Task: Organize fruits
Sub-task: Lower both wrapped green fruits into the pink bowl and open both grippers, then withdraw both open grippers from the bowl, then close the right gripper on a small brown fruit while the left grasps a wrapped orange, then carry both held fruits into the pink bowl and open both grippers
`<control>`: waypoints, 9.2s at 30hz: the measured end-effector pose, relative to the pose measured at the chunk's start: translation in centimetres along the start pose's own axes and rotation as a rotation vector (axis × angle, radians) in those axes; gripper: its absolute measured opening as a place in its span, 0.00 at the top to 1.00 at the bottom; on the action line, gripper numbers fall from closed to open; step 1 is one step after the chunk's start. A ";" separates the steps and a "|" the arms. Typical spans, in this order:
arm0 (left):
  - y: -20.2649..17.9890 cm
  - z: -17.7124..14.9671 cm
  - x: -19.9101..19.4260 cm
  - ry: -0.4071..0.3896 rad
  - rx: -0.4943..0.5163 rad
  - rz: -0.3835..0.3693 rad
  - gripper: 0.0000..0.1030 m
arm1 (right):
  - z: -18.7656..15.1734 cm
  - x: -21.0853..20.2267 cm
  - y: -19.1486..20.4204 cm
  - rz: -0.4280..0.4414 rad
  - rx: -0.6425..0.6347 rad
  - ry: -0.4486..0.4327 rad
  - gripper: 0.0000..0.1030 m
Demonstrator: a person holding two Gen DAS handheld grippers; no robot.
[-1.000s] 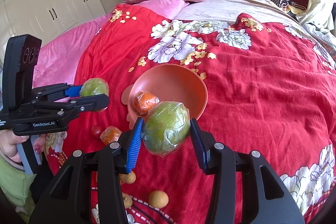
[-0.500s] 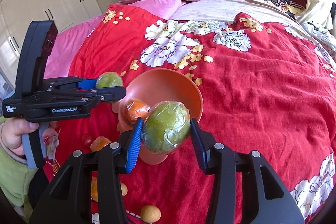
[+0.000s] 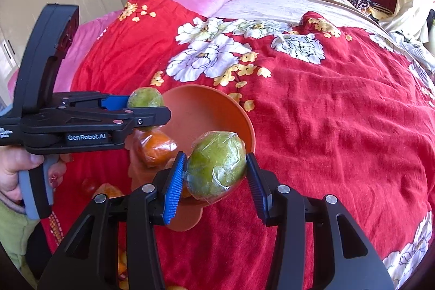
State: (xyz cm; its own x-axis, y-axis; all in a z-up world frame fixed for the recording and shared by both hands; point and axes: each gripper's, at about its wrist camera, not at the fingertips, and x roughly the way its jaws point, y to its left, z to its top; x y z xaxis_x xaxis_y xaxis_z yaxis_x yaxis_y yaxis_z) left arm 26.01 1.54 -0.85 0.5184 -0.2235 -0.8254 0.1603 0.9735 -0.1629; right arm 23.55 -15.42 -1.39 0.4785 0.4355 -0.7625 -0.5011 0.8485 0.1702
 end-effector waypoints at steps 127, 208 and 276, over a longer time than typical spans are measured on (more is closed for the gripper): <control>-1.6 -7.1 -13.1 -0.175 -0.029 0.057 0.10 | -5.3 -10.5 4.7 -0.030 -0.063 -0.099 0.12; -5.8 -15.7 -4.7 0.115 0.082 -0.116 0.49 | -13.2 -5.9 7.2 0.098 -0.129 0.112 0.75; -0.6 -2.5 -6.3 -0.048 0.044 -0.076 0.68 | -1.9 -6.8 2.1 0.055 -0.055 -0.079 0.75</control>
State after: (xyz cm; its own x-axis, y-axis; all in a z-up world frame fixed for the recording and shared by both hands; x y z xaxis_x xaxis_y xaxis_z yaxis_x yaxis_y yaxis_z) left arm 20.55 2.47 3.10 0.5429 -0.2997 -0.7845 0.2367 0.9509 -0.1995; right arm 17.90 -17.20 2.93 0.5036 0.5052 -0.7008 -0.5656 0.8060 0.1746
